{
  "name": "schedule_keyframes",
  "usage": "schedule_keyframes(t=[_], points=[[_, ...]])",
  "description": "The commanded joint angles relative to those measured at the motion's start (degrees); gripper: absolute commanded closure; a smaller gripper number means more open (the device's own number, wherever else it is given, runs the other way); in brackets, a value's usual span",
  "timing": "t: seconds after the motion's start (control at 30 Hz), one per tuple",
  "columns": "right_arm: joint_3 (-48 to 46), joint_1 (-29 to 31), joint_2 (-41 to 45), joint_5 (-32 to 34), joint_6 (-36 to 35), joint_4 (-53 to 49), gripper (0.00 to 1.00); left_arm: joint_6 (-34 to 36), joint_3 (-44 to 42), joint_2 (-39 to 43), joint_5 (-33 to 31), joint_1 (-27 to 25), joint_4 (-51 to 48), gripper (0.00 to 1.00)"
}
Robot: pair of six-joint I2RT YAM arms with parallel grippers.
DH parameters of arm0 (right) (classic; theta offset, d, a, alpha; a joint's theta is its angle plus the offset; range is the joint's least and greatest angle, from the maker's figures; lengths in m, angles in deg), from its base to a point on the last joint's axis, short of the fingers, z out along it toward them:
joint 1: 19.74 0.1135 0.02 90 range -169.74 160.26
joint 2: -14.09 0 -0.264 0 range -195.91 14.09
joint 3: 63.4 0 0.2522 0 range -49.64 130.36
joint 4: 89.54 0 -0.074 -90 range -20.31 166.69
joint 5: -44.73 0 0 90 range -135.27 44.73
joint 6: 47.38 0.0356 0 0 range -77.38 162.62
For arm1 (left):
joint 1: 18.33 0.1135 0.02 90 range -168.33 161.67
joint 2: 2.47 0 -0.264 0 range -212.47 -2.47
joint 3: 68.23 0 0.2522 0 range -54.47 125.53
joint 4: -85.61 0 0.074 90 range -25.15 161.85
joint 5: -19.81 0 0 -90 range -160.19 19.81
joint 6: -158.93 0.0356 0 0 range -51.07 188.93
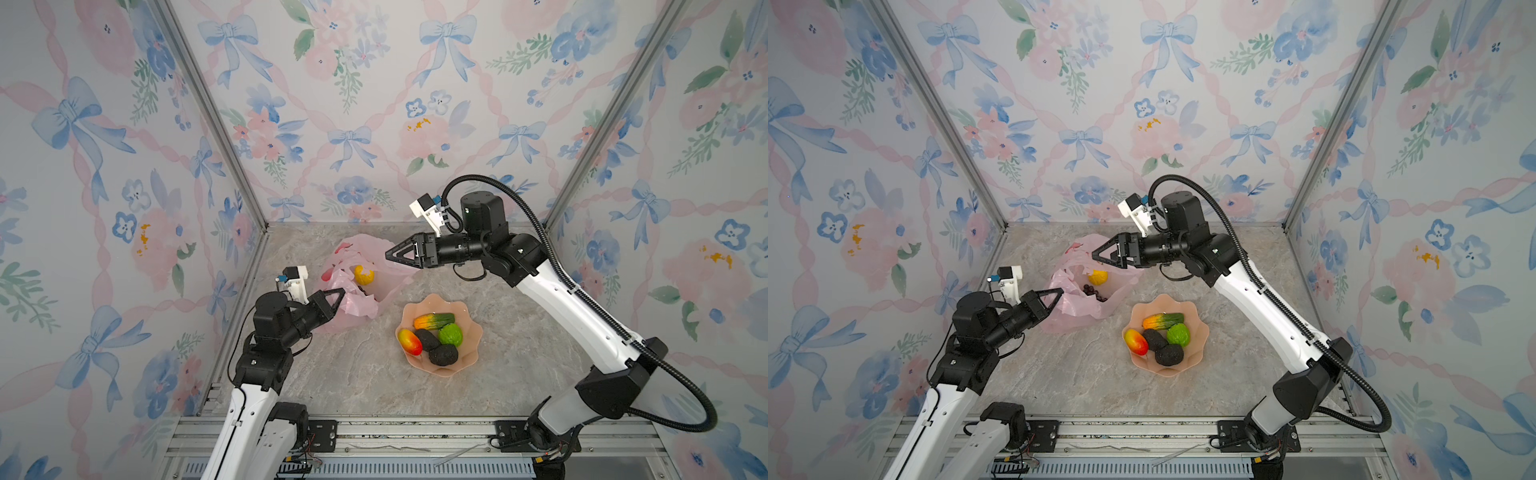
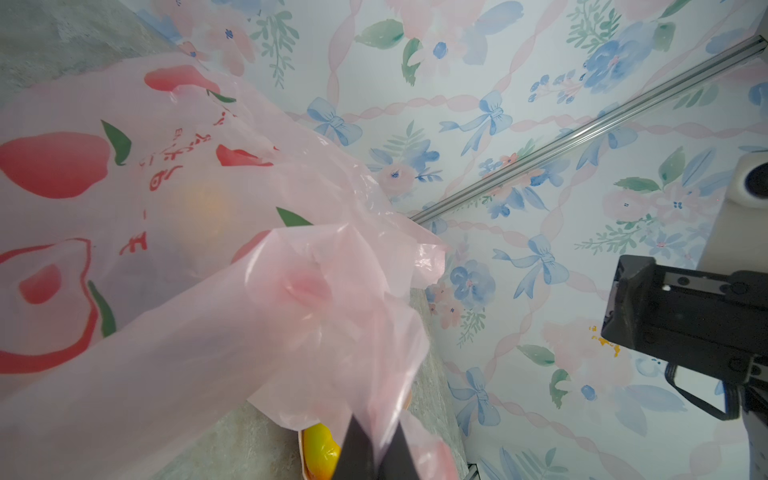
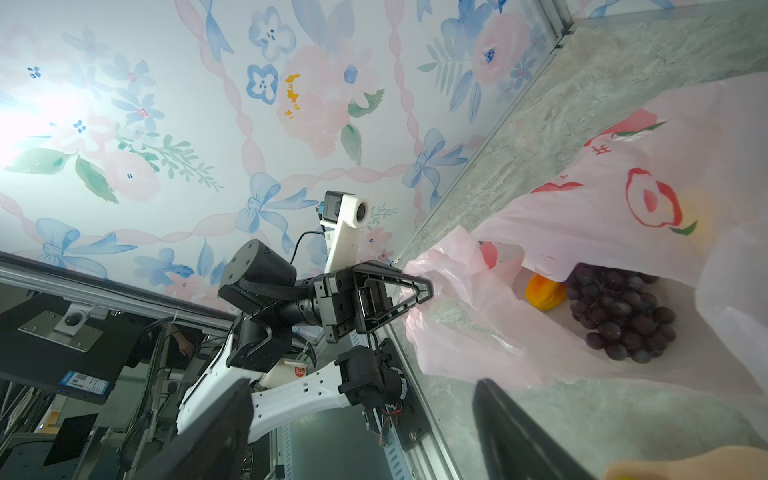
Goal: Place the fruits into the plastic bag
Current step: 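Withdraw the right gripper from the bag toward the fruit bowl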
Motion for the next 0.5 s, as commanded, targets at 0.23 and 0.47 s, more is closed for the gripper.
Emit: schedule_keyframes(t=[0.23,0.47], points=[[-1.69,-1.03,8.94,25.98,-15.84,-36.71,0.12,1.74,1.92,-0.62,2.12,0.44,-0.14,1.0],[-12.2,3.84,10.56,36.72,-17.43,-40.55,0.11,1.47,1.5,0.15,2.67,0.44,-0.56,1.0]])
